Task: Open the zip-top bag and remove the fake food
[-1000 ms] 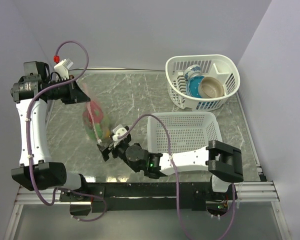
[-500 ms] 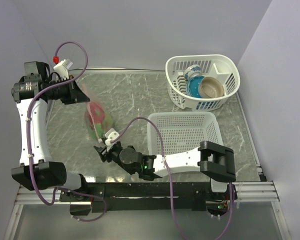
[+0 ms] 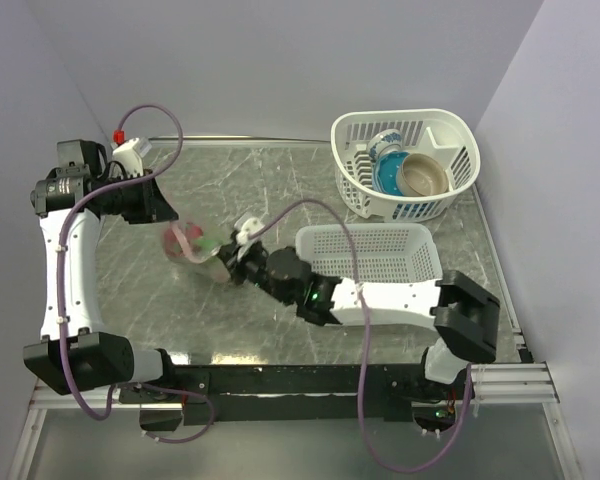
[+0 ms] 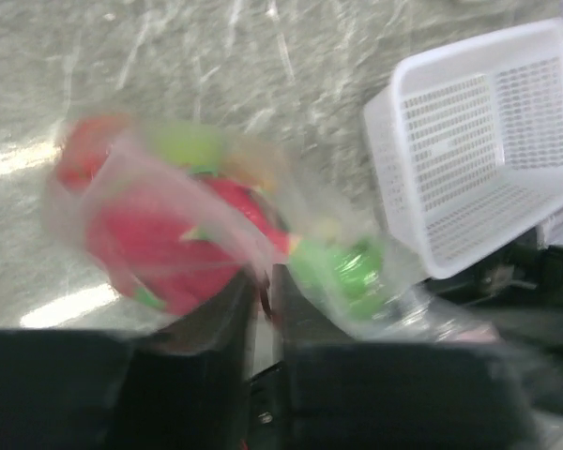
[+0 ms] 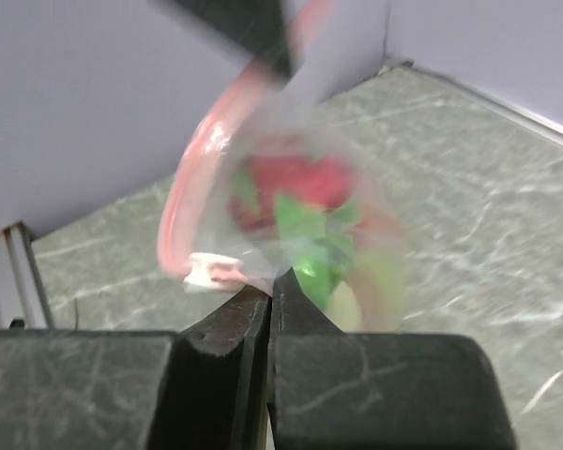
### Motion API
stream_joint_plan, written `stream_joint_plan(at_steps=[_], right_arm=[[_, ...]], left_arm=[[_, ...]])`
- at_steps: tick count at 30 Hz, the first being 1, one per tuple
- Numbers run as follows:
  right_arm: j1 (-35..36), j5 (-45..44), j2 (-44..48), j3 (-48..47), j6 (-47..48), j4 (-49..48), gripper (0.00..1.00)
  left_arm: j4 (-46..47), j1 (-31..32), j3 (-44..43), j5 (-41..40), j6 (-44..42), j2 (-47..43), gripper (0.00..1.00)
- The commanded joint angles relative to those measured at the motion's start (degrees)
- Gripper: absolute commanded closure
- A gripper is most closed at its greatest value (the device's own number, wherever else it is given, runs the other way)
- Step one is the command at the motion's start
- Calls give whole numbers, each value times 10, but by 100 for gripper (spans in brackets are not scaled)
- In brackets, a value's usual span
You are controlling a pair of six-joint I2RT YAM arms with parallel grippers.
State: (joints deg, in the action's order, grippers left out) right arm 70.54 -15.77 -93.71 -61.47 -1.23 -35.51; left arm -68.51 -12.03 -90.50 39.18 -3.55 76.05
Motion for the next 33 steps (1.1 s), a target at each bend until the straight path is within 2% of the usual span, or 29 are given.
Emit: stream_joint_plan(at_steps=[1,4,6,10,11,13,14,17,21,25,26,28,33], right_arm=[[-62,121,56,-38,-5,19,100],[-86,188,47,-72,-7,67,100],[-90,228,35,-85,-4,99,100],[-89,246,19,-106,-11,128,100],[-89,247,14,-108,-15,127,100],[-89,246,13,-113,-22,129,100],[-89,245,8,-117,-25,132,100],[-90,224,1,-136,-32,140,100],[-92,185,-7,-158,-42,134,100],[-94,114,-23,-199,-58,127,100],[-94,58,-33,-207,-65,127,100],[-93,13,-45,-248,-77,143,100],[-75,-21,-88,-353,-80,195,100]], left_arm=[[7,0,1,-56,-36,-23,39],[2,-1,-51,-75,-48,-20,7],[-22,0,-120,-60,-66,-13,1],[-101,2,-222,49,-118,15,1],[-104,4,-220,93,-120,16,1],[-102,33,-190,118,-137,-4,2],[-102,67,-159,124,-154,-27,3],[-102,110,-89,129,-181,-63,6],[-95,138,-3,112,-207,-98,11],[-62,143,4,79,-172,-129,14],[-47,144,1,71,-161,-143,15],[-12,146,1,50,-137,-160,19],[65,148,59,12,-112,-220,21]])
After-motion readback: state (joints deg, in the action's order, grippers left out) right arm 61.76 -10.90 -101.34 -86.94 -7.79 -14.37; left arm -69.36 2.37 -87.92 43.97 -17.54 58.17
